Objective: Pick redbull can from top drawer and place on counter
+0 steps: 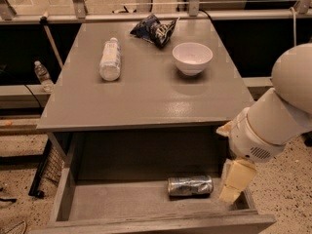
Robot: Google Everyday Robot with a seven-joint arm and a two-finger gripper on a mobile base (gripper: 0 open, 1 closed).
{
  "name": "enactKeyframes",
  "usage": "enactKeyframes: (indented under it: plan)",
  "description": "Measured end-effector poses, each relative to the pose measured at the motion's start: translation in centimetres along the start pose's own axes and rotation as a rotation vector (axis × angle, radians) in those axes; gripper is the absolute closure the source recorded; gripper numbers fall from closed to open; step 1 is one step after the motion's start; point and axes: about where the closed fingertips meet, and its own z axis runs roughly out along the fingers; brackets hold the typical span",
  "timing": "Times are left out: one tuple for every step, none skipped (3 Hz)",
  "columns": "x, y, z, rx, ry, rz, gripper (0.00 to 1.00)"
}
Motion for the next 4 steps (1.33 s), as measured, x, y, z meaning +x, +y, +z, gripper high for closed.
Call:
enactKeyframes:
  plan:
    - [0.1,0.0,1.2,-0.005,0.016,-0.014,0.0]
    - [0.6,-0.6,3.3,-0.002,0.029,-0.031,0.0]
    - [0.9,-1.6,5.6,0.009,0.025,-0.044,0.0]
    - [0.9,-2.8,8.3,0.009,-0.002,-0.065,0.0]
